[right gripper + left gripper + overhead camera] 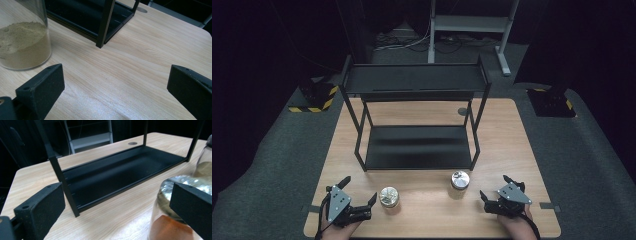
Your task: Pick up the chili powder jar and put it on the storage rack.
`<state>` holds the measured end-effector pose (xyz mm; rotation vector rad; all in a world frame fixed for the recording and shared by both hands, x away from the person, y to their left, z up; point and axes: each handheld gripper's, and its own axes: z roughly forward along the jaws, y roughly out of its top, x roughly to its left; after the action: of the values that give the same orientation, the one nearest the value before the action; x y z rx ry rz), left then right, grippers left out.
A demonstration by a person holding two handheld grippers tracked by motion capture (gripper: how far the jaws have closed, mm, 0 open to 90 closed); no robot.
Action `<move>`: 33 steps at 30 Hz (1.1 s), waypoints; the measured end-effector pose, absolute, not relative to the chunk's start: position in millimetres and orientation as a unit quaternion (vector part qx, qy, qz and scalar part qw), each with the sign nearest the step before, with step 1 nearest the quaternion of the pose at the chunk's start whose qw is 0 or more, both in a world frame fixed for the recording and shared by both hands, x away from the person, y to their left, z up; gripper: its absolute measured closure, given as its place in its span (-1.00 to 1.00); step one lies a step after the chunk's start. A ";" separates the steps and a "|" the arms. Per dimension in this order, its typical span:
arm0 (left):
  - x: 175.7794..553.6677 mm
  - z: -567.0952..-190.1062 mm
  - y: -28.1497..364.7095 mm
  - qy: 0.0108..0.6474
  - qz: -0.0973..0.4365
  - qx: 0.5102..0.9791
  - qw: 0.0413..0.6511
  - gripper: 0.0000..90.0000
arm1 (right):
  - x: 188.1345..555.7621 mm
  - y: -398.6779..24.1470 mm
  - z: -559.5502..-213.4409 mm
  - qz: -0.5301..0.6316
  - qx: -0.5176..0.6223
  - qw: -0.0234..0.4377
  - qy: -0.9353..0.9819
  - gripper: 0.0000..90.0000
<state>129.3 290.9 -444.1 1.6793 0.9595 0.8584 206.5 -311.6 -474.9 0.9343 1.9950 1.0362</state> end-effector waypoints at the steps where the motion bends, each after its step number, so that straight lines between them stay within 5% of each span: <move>1: 128.9 -443.5 290.9 0.393 0.353 0.692 0.492 -0.99 | 206.7 -311.6 -474.8 0.399 0.360 0.346 0.769 -1.00; 33: 132.8 -447.0 268.6 0.335 0.319 0.717 0.522 -0.99 | 206.9 -313.8 -475.1 0.403 0.359 0.343 0.769 -1.00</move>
<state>132.8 268.6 -447.0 1.7166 0.8028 0.7635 206.9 -313.8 -475.1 0.9318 1.9979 1.0486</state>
